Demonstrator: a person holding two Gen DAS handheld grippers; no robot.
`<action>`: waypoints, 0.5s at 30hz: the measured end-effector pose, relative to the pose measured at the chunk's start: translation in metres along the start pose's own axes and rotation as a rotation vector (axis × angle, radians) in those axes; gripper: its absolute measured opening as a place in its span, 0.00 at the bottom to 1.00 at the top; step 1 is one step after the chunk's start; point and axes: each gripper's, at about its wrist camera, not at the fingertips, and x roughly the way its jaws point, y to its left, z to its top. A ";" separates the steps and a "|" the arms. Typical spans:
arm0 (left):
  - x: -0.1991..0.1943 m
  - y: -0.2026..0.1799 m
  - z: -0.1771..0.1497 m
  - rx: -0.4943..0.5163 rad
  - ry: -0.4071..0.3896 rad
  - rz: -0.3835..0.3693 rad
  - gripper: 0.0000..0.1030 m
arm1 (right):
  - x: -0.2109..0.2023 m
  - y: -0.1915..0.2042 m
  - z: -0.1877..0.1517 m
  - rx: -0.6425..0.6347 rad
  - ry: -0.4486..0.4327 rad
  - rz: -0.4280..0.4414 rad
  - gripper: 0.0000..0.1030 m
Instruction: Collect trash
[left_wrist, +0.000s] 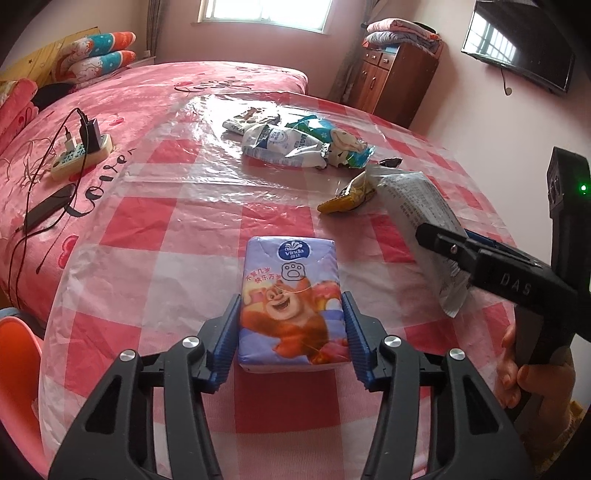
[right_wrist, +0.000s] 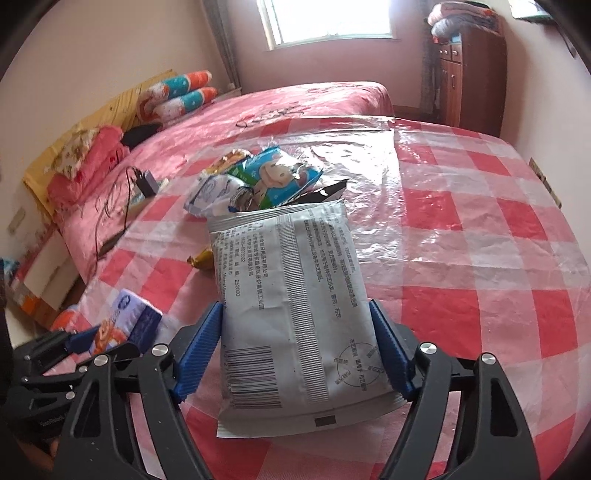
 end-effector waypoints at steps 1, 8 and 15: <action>-0.002 0.001 0.000 -0.003 -0.004 -0.007 0.52 | -0.001 -0.003 0.000 0.014 -0.005 0.005 0.76; -0.013 0.008 -0.002 -0.016 -0.035 -0.045 0.52 | -0.012 -0.010 -0.001 0.063 -0.055 -0.007 0.76; -0.028 0.020 -0.007 -0.027 -0.058 -0.063 0.52 | -0.022 -0.012 -0.006 0.091 -0.088 -0.009 0.76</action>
